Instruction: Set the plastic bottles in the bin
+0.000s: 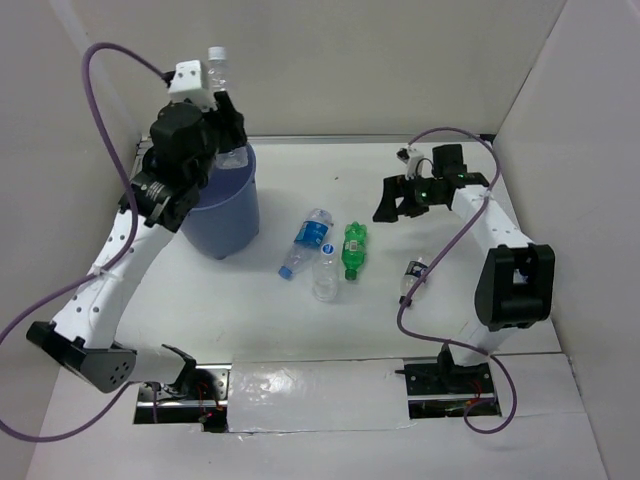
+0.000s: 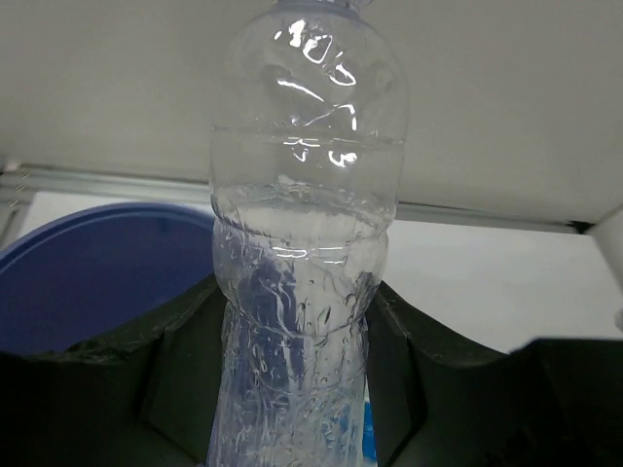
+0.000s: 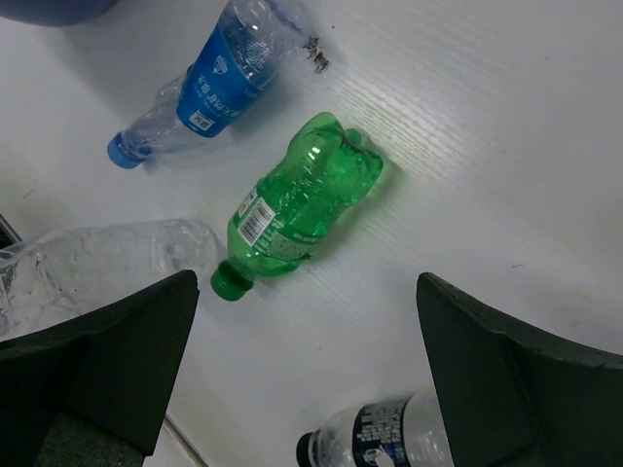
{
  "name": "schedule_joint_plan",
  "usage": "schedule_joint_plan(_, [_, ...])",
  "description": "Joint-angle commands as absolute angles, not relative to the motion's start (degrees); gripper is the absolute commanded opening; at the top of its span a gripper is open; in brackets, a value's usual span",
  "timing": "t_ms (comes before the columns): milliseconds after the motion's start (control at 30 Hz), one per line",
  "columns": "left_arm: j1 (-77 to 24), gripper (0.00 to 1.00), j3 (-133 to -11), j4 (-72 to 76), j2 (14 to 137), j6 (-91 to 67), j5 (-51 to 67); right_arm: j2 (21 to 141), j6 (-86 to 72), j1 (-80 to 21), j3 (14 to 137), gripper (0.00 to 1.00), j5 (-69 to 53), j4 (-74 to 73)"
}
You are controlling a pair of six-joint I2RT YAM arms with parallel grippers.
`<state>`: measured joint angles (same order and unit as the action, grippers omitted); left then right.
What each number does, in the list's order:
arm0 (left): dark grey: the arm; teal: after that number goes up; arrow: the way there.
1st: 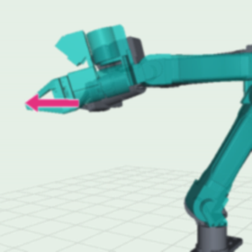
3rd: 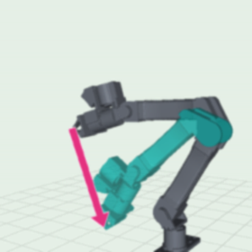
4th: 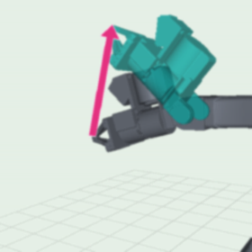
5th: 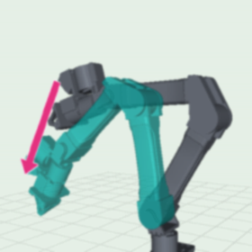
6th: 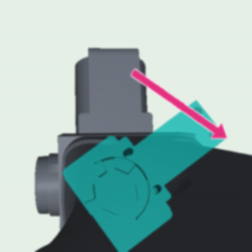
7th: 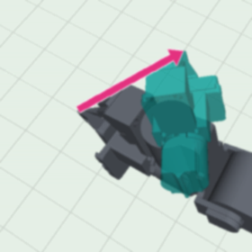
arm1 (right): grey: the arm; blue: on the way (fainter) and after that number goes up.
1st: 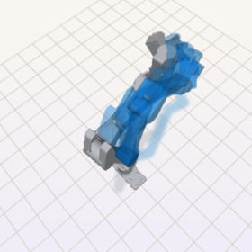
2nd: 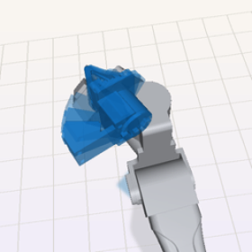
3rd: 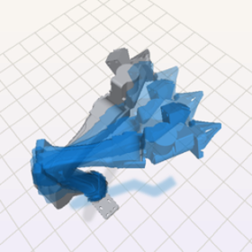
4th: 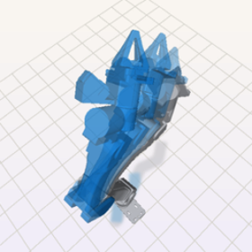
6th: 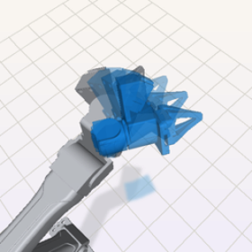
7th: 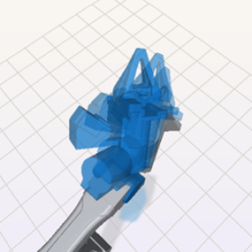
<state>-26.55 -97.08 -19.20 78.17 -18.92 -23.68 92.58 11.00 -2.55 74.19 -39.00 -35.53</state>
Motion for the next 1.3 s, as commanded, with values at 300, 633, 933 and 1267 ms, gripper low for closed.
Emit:
schedule_joint_plan(300, [-15.6,0.52,-82.1,-20.6,75.1,-20.0,-32.3,103.6,-0.4,-10.4,78.3,1.00,-31.2,-28.5])
schedule_joint_plan(633, [-15.0,0.99,-84.0,-21.2,74.4,-17.4,-29.7,111.2,-3.2,-15.5,80.6,1.00,-26.2,-29.0])
schedule_joint_plan(933, [-21.2,0.99,-79.1,-21.5,66.3,-15.4,-17.0,112.2,-4.3,-16.8,78.5,0.63,-24.4,-31.4])
schedule_joint_plan(1267, [-41.1,0.99,-57.5,-14.6,52.9,-21.6,2.8,112.2,10.7,-10.4,100.3,0.04,-32.0,-46.5])
